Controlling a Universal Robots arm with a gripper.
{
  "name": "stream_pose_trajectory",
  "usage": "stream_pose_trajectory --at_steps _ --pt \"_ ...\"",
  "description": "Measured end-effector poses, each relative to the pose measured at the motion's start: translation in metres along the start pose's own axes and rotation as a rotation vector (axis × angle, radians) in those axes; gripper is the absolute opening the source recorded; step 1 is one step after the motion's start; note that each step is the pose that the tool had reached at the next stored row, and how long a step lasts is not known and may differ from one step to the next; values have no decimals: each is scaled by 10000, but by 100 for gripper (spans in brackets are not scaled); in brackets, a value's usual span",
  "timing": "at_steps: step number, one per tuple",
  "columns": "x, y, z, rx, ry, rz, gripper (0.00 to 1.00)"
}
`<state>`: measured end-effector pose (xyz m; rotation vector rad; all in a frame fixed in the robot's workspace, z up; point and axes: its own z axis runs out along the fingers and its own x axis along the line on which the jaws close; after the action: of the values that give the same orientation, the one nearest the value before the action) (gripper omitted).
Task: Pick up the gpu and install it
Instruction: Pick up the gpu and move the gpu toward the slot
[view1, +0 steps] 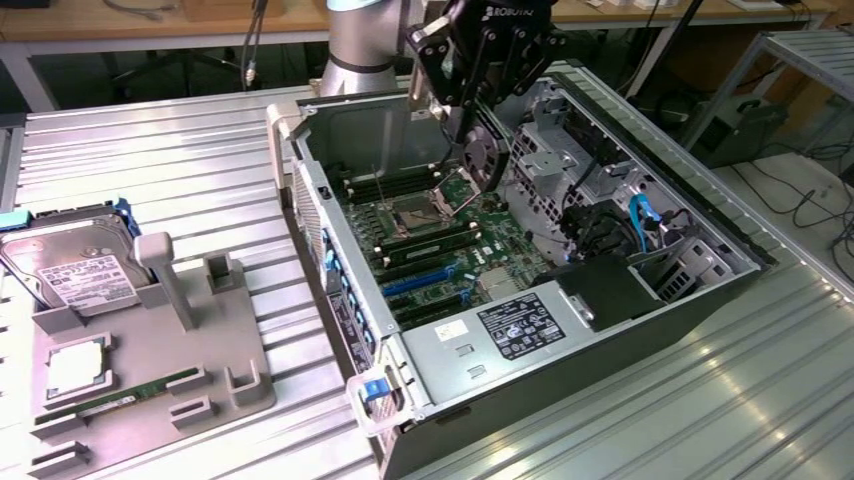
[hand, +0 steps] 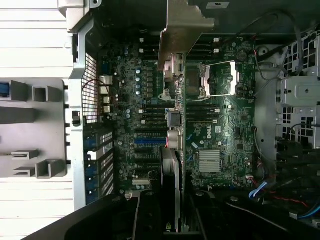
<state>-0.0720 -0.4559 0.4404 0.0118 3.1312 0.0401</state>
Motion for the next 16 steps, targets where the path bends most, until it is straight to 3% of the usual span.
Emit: stream_pose_trajectory --at_steps 10,16 --pt "-216 1 5 0 0 0 27" --pt "-427 3 13 0 0 -1 27"
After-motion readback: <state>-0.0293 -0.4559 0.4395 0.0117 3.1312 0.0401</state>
